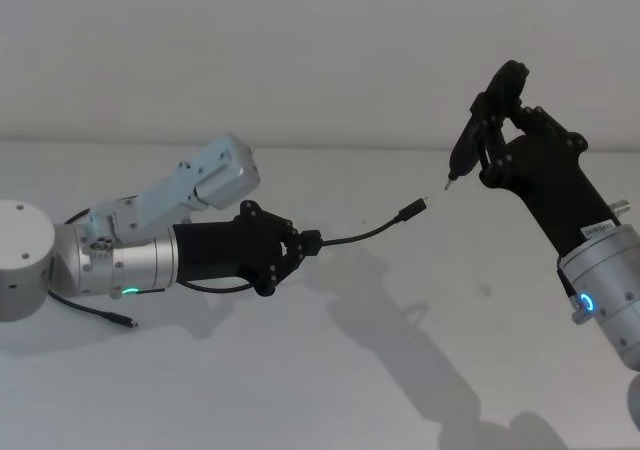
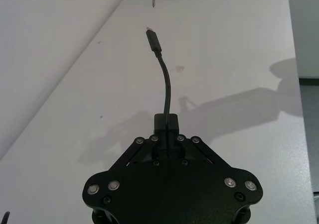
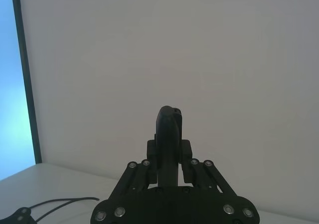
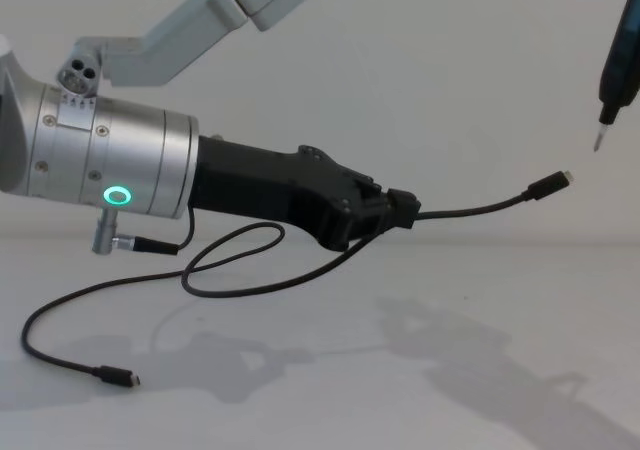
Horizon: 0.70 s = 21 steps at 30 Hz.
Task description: Pick up the data cable with the one hand.
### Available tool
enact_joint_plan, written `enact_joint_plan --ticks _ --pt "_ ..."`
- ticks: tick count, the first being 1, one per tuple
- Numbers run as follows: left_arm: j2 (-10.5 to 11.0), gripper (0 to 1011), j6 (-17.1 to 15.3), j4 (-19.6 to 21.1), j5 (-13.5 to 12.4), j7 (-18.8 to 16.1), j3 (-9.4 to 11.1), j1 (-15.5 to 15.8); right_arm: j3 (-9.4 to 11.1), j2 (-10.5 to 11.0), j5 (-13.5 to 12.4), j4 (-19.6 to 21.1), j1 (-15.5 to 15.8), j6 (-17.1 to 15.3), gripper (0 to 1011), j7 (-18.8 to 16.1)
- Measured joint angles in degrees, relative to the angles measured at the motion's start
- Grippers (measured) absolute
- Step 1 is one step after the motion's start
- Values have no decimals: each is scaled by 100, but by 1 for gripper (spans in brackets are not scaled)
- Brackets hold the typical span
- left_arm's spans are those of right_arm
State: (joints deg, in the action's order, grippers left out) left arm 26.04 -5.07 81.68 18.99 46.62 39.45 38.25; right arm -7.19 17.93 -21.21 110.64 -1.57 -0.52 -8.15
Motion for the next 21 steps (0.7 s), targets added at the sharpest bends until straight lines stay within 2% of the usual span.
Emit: enact_joint_plan --ticks 21 --pt "31 27 42 64 26 33 -15 -10 107 -170 -377 -85 -47 -174 275 -134"
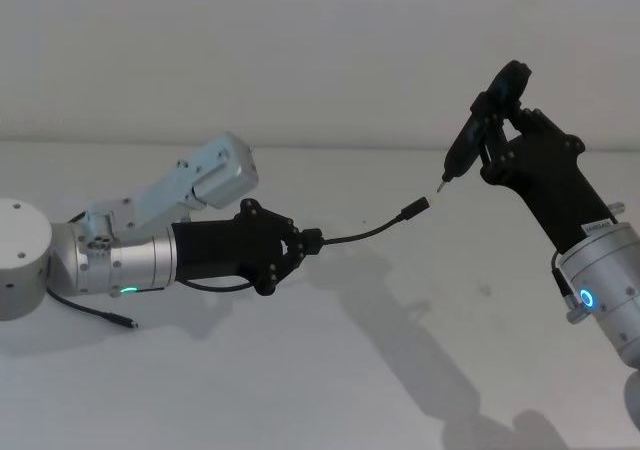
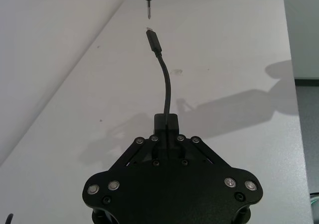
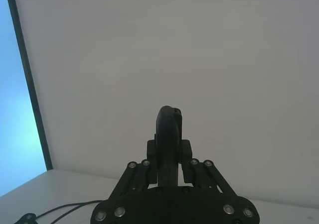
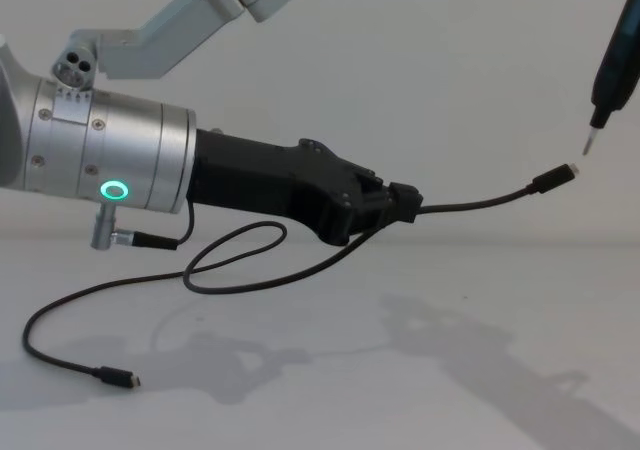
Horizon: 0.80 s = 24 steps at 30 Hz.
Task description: Pick up the data cable with the one hand.
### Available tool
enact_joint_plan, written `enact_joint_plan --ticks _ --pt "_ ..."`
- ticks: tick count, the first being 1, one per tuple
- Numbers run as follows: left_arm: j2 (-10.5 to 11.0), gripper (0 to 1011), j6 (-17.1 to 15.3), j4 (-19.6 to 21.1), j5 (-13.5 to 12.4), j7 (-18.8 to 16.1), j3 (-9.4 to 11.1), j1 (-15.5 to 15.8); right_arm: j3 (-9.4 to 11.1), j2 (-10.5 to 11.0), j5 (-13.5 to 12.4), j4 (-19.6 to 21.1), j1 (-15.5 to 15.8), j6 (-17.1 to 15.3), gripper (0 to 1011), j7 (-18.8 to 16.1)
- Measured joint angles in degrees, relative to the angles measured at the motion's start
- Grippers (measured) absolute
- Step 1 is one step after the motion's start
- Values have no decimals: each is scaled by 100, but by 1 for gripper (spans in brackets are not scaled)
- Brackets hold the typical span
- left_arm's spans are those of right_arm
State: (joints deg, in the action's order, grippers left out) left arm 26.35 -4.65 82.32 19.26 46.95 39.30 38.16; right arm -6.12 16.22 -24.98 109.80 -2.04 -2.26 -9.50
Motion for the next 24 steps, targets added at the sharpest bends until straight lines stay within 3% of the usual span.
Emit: enact_joint_plan --ticks 24 --pt "7 27 9 14 5 6 -1 0 19 -34 -266 -92 -38 -100 274 6"
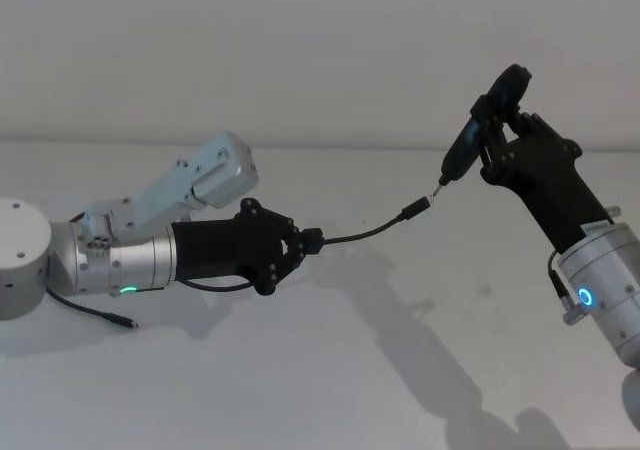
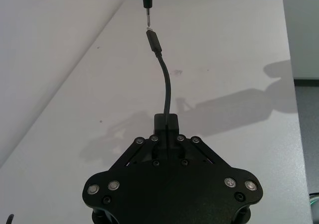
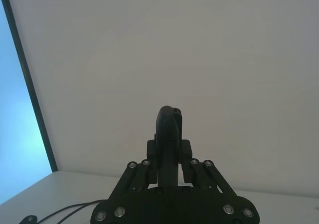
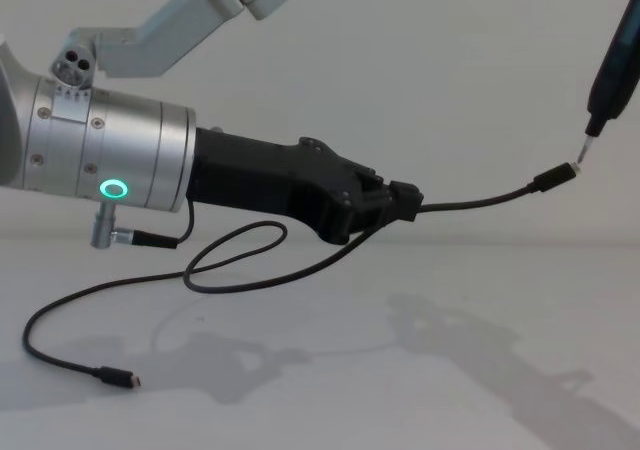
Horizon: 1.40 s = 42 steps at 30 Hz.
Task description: Pick up the data cable with the one hand.
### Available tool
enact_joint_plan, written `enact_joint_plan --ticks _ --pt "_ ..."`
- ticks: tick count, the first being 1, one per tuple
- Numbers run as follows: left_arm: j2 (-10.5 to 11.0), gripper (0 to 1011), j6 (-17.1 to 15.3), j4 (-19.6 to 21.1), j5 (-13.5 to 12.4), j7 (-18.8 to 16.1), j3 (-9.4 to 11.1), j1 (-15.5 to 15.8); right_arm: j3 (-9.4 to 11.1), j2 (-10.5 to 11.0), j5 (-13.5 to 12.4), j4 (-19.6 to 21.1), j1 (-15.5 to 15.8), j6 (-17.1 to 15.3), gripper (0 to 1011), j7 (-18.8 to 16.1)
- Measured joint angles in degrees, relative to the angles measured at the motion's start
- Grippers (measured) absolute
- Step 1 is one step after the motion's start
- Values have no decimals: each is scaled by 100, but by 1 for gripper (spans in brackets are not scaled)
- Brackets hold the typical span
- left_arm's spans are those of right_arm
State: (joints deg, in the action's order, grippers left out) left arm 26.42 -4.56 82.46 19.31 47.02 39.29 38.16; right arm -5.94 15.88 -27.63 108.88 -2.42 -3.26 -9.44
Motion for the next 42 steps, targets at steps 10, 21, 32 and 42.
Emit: enact_joint_plan --ticks 10,21,32,42 --pt "0 27 0 0 0 -1 0 0 -18 25 -91 -28 -15 -8 275 0" --pt "0 27 -1 -1 0 -1 0 0 -36 43 -141 -45 -20 -5 275 2" --pt "0 27 -1 -1 0 -1 0 0 -43 50 -162 -51 -25 -1 275 7" --pt "0 27 -1 -1 -1 -1 0 0 -46 54 -168 -54 -26 3 275 7"
